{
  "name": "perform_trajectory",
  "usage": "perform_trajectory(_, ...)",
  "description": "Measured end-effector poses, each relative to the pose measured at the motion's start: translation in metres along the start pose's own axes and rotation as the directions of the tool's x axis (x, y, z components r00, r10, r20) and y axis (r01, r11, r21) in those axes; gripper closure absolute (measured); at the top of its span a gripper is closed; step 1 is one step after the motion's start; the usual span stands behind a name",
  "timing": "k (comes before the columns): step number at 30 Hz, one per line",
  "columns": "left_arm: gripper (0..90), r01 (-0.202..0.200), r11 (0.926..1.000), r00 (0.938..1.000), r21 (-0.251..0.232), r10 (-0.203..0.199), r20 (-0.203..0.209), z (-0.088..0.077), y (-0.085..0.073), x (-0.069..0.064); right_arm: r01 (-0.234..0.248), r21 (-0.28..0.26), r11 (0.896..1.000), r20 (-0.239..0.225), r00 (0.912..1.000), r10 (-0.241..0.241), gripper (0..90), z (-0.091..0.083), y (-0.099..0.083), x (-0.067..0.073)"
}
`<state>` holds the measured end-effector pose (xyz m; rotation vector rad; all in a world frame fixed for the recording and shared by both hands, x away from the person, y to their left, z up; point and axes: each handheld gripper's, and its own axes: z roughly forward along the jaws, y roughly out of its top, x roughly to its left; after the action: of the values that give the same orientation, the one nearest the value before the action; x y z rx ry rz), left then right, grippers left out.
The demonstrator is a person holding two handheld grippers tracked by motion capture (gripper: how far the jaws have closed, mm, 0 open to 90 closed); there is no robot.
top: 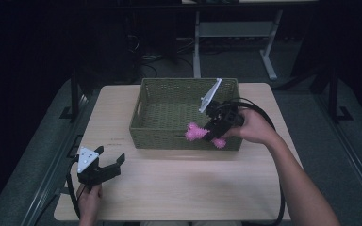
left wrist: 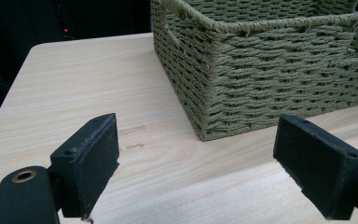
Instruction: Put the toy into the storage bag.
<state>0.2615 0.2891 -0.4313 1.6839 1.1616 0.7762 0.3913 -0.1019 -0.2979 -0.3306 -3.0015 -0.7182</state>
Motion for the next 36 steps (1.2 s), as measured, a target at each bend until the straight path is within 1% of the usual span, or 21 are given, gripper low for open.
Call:
perform_trajectory(2, 13.7, 0.000, 1.0000, 1.0000, -0.002, 0.000, 0.000, 0.000, 0.000, 0.000, 0.004, -0.002, 1.000, 0.003, 1.0000, -0.004, 58.1, -0.002, 0.002, -0.003)
perform_trajectory(4, 13.7, 0.004, 1.0000, 1.0000, 0.000, -0.004, 0.000, 0.000, 0.000, 0.000, 0.003, -0.010, 1.000, -0.004, 1.0000, -0.003, 58.1, -0.004, 0.005, -0.007)
perform_trajectory(7, 13.7, 0.003, 1.0000, 1.0000, -0.002, -0.003, 0.001, 0.000, 0.000, 0.001, -0.002, -0.002, 1.000, -0.002, 1.0000, 0.002, 58.1, -0.005, 0.008, -0.012)
perform_trajectory(10, 13.7, 0.002, 1.0000, 1.0000, -0.002, -0.002, 0.001, 0.000, 0.000, 0.000, -0.003, -0.008, 1.000, -0.008, 1.0000, 0.003, 58.1, -0.006, 0.010, -0.016)
perform_trajectory(13, 13.6, 0.007, 1.0000, 1.0000, -0.001, -0.007, 0.002, 0.001, 0.000, 0.001, 0.000, -0.002, 1.000, -0.007, 1.0000, 0.000, 58.1, -0.006, 0.012, -0.021)
perform_trajectory(16, 13.7, 0.009, 1.0000, 1.0000, -0.003, -0.009, 0.001, 0.001, 0.000, 0.001, -0.007, 0.008, 1.000, -0.004, 1.0000, 0.007, 58.1, -0.007, 0.015, -0.025)
perform_trajectory(19, 13.6, 0.002, 1.0000, 1.0000, -0.001, -0.002, 0.002, 0.000, 0.000, 0.001, -0.009, 0.001, 1.000, -0.010, 0.9999, 0.009, 58.1, -0.007, 0.017, -0.029)
perform_trajectory(22, 13.7, 0.011, 0.9999, 0.9999, -0.002, -0.011, 0.001, 0.001, 0.000, 0.001, -0.007, 0.002, 1.000, -0.008, 0.9999, 0.007, 58.1, -0.007, 0.020, -0.034)
perform_trajectory(27, 13.7, 0.006, 1.0000, 1.0000, -0.002, -0.006, 0.001, 0.001, 0.000, 0.001, -0.012, 0.006, 1.000, -0.004, 0.9999, 0.012, 58.1, -0.008, 0.023, -0.041)
perform_trajectory(29, 13.7, 0.009, 1.0000, 1.0000, -0.003, -0.009, 0.002, 0.001, 0.000, 0.001, -0.013, -0.001, 1.000, -0.011, 0.9999, 0.013, 58.1, -0.007, 0.024, -0.044)
perform_trajectory(33, 13.6, 0.011, 0.9999, 0.9999, -0.003, -0.011, 0.004, 0.001, 0.000, 0.001, -0.019, 0.015, 1.000, -0.009, 0.9998, 0.019, 58.1, -0.004, 0.025, -0.050)
perform_trajectory(36, 13.7, 0.007, 1.0000, 1.0000, -0.001, -0.007, 0.003, 0.001, 0.000, 0.001, -0.027, 0.013, 1.000, -0.011, 0.9996, 0.027, 58.1, -0.002, 0.025, -0.054)
